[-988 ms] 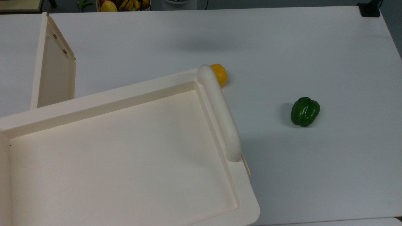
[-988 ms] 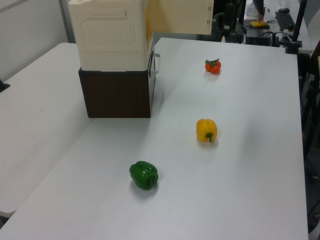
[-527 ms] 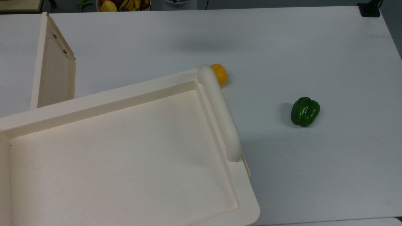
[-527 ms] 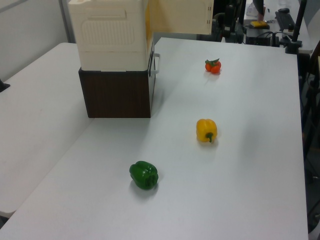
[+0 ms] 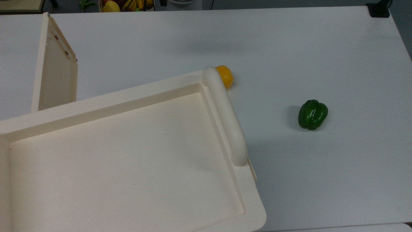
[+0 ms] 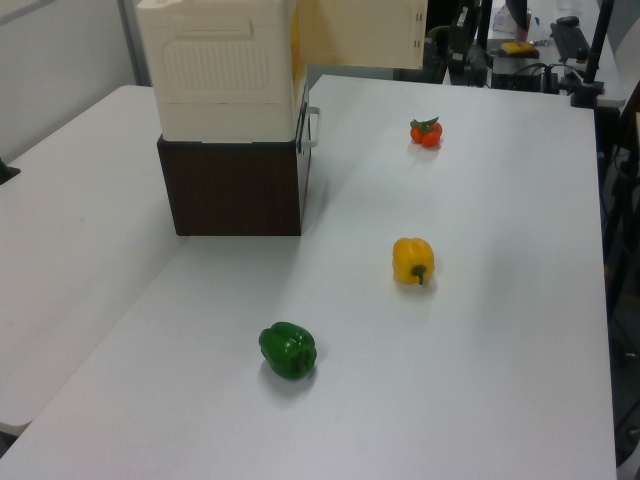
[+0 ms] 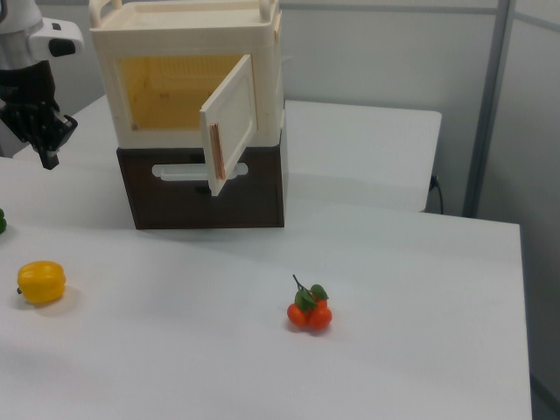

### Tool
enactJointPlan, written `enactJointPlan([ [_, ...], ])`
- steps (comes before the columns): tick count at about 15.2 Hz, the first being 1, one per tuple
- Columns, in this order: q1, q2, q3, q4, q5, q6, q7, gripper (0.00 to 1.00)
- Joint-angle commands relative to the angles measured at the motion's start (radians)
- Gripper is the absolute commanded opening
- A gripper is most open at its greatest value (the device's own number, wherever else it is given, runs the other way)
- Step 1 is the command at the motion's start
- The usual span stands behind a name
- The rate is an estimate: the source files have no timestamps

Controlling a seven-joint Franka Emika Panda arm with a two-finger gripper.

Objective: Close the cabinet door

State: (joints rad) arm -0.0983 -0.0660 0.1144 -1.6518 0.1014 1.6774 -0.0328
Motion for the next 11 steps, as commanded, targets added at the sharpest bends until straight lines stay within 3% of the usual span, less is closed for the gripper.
enactJointPlan([
  [1, -0.003, -0.020, -0.019, -0.011, 0.044, 0.015, -0.019, 0.00],
  [5, -0.032, -0.031, -0.065, -0.006, 0.049, 0.013, -0.051, 0.00],
  [11, -0.060, -0.061, -0.225, 0.015, 0.050, 0.030, -0.298, 0.00],
])
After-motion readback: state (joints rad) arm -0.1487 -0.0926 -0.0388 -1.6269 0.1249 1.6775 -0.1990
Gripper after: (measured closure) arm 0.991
